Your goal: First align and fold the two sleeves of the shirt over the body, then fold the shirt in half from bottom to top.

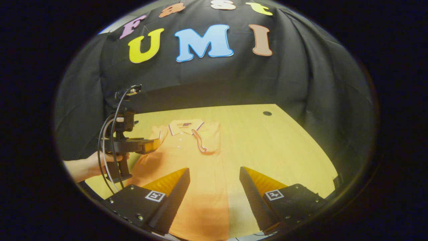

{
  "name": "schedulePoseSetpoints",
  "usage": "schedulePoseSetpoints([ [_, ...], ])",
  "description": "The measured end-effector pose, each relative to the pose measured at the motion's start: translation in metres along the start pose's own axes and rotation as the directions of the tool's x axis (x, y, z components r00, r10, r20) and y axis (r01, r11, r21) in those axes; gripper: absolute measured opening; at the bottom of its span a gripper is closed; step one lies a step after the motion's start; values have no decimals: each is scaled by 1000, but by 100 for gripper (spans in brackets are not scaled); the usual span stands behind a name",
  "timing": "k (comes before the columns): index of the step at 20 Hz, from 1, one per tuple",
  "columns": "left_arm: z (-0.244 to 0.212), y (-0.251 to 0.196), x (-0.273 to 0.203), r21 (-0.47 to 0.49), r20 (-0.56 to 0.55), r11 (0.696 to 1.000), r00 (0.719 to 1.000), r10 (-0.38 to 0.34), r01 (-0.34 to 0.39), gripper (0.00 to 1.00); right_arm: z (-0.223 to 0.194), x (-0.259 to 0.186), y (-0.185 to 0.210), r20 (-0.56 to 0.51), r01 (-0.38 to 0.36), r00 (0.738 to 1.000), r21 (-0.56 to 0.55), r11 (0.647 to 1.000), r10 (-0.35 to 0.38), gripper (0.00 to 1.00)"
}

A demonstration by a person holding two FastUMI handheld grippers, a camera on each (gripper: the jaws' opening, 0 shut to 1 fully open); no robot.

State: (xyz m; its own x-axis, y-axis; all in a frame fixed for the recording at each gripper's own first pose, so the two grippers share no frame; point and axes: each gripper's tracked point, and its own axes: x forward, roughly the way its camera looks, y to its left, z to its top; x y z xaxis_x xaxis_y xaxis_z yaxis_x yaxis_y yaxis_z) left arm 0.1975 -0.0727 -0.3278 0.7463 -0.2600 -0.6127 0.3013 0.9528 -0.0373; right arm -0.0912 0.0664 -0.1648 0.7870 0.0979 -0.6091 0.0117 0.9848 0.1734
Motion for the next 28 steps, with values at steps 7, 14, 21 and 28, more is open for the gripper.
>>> schedulePoseSetpoints([
  [7, -50, -17, -74, 11, -17, 999, 999, -51, 51, 98, -48, -9, 4, -73, -26, 997, -47, 999, 22, 93],
  [14, -106, -29, -135, -53, -66, 994, 993, -94, 90, 98, -85, -21, 14, -130, -56, 990, -83, 995, 45, 93],
  [21, -138, -16, -178, -60, -78, 996, 994, -77, 73, 97, -118, -22, 21, -187, -82, 981, -117, 990, 59, 92],
  [28, -173, -7, -219, -52, -104, 996, 991, -80, 75, 98, -151, -31, 17, -251, -95, 966, -140, 986, 57, 93],
])
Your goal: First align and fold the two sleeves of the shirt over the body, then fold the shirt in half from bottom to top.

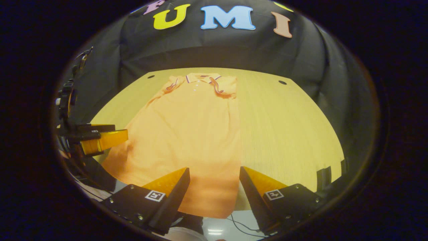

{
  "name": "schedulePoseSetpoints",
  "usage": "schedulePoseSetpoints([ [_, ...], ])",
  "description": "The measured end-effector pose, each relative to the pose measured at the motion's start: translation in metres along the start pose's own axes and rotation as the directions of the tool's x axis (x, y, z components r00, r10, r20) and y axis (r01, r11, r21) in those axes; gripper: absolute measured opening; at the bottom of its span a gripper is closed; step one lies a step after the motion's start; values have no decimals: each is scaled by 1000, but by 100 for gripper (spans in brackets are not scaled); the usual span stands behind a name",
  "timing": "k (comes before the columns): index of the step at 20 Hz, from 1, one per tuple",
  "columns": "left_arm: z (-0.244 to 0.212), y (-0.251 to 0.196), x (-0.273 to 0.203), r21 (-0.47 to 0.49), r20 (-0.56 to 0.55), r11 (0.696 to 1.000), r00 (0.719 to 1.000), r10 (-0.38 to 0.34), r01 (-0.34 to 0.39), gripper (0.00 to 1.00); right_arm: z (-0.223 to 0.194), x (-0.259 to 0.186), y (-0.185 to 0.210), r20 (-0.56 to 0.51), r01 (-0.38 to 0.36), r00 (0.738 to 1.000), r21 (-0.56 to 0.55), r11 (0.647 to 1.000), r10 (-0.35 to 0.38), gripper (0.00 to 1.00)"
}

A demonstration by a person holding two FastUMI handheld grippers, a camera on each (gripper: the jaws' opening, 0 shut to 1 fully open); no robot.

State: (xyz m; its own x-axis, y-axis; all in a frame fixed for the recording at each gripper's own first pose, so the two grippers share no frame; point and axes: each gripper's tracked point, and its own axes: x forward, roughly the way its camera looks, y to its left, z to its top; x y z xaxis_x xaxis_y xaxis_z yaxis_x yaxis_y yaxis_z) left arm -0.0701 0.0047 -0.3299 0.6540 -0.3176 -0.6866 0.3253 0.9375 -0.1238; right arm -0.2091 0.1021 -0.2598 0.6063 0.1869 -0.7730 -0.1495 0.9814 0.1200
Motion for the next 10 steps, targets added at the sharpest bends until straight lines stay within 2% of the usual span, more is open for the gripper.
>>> schedulePoseSetpoints([
  [8, -42, 8, -30, -12, -40, 1000, 999, 10, -10, 98, -41, -3, -4, -74, -4, 997, -17, 1000, 3, 93],
  [10, -53, 5, -36, -2, -56, 1000, 998, -1, 1, 95, -48, -6, -8, -80, 0, 997, -22, 1000, -2, 93],
])
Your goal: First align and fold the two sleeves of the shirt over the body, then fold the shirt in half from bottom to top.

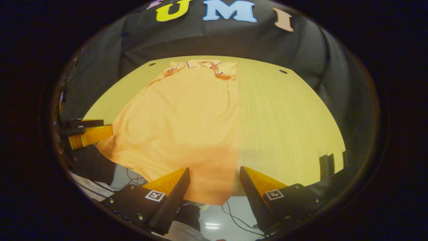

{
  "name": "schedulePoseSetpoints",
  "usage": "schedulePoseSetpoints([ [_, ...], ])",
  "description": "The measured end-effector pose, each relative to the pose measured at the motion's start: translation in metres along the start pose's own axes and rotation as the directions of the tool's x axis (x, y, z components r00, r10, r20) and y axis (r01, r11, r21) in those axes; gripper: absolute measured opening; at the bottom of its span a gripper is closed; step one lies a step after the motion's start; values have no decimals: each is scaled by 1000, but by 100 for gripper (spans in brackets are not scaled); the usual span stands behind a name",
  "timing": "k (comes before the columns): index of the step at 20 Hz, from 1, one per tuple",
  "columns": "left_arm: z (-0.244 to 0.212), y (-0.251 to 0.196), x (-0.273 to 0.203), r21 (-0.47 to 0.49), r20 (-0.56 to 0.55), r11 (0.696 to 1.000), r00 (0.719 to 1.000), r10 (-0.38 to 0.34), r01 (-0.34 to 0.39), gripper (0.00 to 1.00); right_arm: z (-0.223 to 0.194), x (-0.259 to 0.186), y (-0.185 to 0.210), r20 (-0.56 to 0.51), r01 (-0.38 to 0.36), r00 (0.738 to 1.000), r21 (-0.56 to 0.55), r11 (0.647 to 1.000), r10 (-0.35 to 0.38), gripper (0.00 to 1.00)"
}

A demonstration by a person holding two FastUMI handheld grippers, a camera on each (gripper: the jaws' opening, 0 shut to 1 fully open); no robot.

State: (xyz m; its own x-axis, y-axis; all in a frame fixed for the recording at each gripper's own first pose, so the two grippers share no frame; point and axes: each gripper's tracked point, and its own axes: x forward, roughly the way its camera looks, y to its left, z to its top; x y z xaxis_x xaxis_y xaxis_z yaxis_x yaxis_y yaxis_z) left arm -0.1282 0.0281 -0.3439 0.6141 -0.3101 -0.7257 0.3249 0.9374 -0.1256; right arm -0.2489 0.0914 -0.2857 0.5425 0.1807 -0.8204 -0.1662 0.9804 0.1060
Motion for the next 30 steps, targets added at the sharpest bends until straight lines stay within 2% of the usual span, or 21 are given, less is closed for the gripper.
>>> schedulePoseSetpoints([
  [4, -18, -1, -7, 26, -18, 1000, 1000, 2, -2, 95, -8, 0, -5, -11, 1, 1000, 6, 1000, -1, 93],
  [13, -41, -7, -2, 2, -62, 1000, 998, 9, -9, 95, -16, 4, 5, -28, -35, 999, -5, 999, 35, 93],
  [17, -38, -9, 2, 32, -61, 999, 998, 15, -13, 94, -18, 5, 7, -31, -39, 999, -4, 999, 39, 93],
  [18, -41, -8, 4, 50, -64, 999, 998, 23, -20, 93, -15, 4, 6, -25, -39, 999, -4, 999, 39, 82],
  [19, -40, -9, 6, 76, -66, 997, 997, 33, -28, 92, -17, 5, 7, -29, -40, 999, -12, 999, 40, 77],
  [21, -39, -19, 8, 112, -65, 994, 998, 17, -9, 71, -15, 5, 8, -20, -46, 999, -1, 999, 45, 76],
  [22, -39, -24, 8, 126, -66, 992, 998, 7, 2, 60, -15, 5, 9, -27, -46, 999, -7, 999, 46, 50],
  [23, -39, -27, 9, 143, -67, 990, 998, -3, 13, 53, -14, 6, 10, -24, -55, 998, -17, 998, 54, 48],
  [24, -39, -31, 10, 153, -68, 988, 998, -12, 22, 36, -14, 6, 11, -20, -56, 998, 2, 998, 56, 45],
  [26, -37, -33, 12, 173, -70, 985, 997, -13, 25, 15, -14, 5, 12, -25, -72, 997, 20, 997, 72, 10],
  [27, -32, -33, 15, 171, -62, 985, 998, -10, 20, 14, -12, 7, 13, -18, -71, 997, 44, 996, 72, 10],
  [28, -33, -33, 14, 174, -65, 985, 998, -8, 19, 7, -13, 6, 16, -11, -84, 996, 61, 995, 84, 4],
  [29, -32, -33, 14, 174, -64, 985, 998, -3, 14, 7, -11, 8, 15, -8, -96, 995, 73, 993, 96, 0],
  [30, -32, -32, 14, 175, -64, 985, 998, 4, 8, 7, -10, 8, 14, -8, -105, 994, 96, 990, 106, 0],
])
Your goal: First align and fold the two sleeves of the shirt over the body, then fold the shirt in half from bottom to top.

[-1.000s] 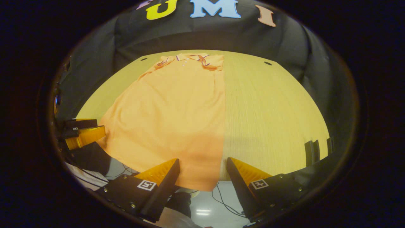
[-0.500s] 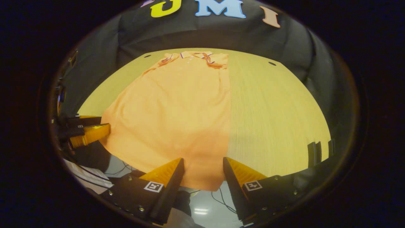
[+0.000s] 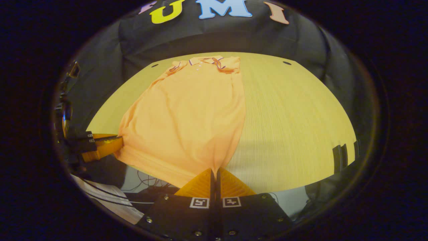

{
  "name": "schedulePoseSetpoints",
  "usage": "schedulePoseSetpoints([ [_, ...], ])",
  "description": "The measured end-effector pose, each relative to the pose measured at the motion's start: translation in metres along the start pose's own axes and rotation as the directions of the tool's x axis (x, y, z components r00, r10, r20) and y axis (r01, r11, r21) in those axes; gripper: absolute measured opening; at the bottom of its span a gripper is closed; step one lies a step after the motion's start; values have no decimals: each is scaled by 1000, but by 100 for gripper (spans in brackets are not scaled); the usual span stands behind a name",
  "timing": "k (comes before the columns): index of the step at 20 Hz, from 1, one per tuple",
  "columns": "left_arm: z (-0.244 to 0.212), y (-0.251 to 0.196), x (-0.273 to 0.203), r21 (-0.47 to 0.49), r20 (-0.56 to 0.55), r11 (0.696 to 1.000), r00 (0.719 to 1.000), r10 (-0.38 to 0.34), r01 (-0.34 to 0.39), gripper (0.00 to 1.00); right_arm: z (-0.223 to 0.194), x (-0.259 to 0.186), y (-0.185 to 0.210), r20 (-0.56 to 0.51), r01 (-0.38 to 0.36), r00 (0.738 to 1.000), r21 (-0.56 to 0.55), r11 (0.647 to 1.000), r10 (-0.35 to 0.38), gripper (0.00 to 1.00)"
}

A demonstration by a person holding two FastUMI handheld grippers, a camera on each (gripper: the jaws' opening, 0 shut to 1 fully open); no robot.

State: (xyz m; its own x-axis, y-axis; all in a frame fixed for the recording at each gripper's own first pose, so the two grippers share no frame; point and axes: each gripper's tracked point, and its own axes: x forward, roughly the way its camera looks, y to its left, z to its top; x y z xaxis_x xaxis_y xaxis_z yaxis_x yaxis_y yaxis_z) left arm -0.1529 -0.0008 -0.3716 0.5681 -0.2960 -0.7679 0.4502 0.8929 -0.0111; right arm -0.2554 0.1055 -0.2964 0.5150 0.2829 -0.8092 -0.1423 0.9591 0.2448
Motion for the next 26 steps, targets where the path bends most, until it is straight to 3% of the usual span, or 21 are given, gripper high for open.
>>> schedulePoseSetpoints([
  [8, 46, 9, -15, -55, 45, 996, 997, 68, -66, 7, 56, -20, 1, 101, -61, 993, 19, 998, 59, 0],
  [16, 146, 27, -6, -50, 165, 997, 984, 65, -57, 7, 151, -12, -13, 204, -20, 979, 18, 1000, 16, 0],
  [26, 245, 66, 63, 2, 232, 1000, 972, 30, -31, 7, 251, 31, -23, 251, 48, 967, 4, 999, -47, 0],
])
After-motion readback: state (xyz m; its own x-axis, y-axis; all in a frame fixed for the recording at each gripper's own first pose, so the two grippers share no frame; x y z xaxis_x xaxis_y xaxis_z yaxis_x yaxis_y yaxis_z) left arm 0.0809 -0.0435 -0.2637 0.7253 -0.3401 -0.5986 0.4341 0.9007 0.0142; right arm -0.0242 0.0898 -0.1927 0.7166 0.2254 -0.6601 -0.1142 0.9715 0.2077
